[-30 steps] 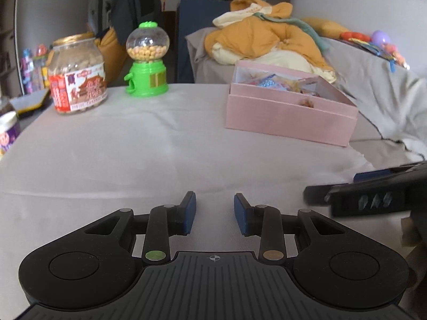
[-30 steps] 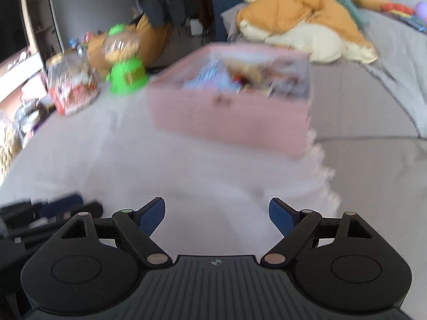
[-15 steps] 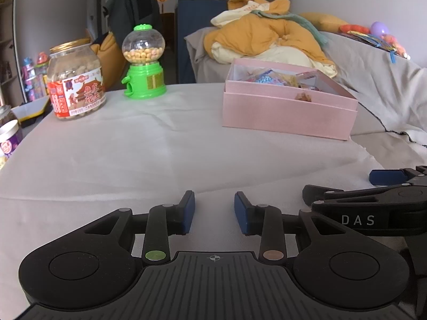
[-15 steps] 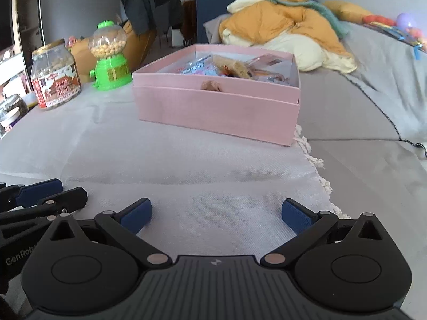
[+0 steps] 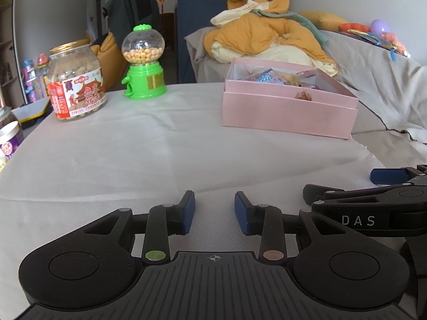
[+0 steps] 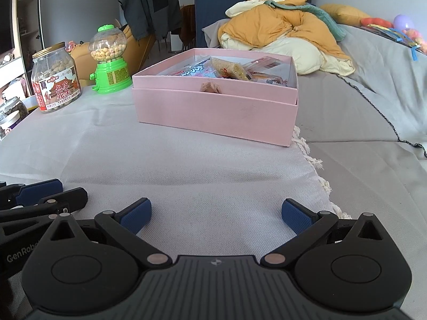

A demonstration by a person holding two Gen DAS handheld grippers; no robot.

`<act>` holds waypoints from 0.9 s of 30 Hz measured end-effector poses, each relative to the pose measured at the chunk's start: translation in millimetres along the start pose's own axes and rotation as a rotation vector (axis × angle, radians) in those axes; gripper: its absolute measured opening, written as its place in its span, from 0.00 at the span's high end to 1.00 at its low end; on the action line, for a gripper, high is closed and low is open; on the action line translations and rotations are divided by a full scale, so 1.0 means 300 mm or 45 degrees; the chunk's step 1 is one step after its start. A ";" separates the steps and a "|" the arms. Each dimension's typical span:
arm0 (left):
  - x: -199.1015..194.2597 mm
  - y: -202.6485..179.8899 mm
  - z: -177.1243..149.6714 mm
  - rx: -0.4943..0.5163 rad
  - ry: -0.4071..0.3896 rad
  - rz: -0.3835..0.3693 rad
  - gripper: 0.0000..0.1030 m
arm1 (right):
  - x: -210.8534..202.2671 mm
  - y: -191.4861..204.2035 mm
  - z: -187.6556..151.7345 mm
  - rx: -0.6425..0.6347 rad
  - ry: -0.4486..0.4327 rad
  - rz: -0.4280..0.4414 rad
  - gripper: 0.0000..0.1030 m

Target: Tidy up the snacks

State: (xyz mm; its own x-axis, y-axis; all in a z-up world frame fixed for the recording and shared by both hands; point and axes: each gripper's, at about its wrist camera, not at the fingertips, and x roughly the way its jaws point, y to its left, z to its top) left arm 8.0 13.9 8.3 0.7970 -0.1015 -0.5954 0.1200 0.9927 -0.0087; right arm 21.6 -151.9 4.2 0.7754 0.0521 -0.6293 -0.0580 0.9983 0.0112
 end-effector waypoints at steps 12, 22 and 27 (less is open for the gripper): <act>0.001 0.006 0.000 -0.003 0.000 -0.004 0.63 | -0.001 0.000 0.000 0.000 0.000 0.000 0.00; 0.001 0.006 -0.001 -0.003 0.000 -0.004 0.63 | -0.001 0.001 0.000 0.000 0.000 0.000 0.00; 0.000 0.006 -0.001 -0.003 0.000 -0.004 0.63 | -0.001 0.000 -0.001 0.000 0.000 0.000 0.00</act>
State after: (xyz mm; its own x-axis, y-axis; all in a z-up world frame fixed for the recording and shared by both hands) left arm 8.2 15.7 8.0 0.7964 -0.1048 -0.5956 0.1213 0.9925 -0.0125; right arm 21.3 -151.8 4.3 0.7756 0.0523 -0.6290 -0.0581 0.9982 0.0113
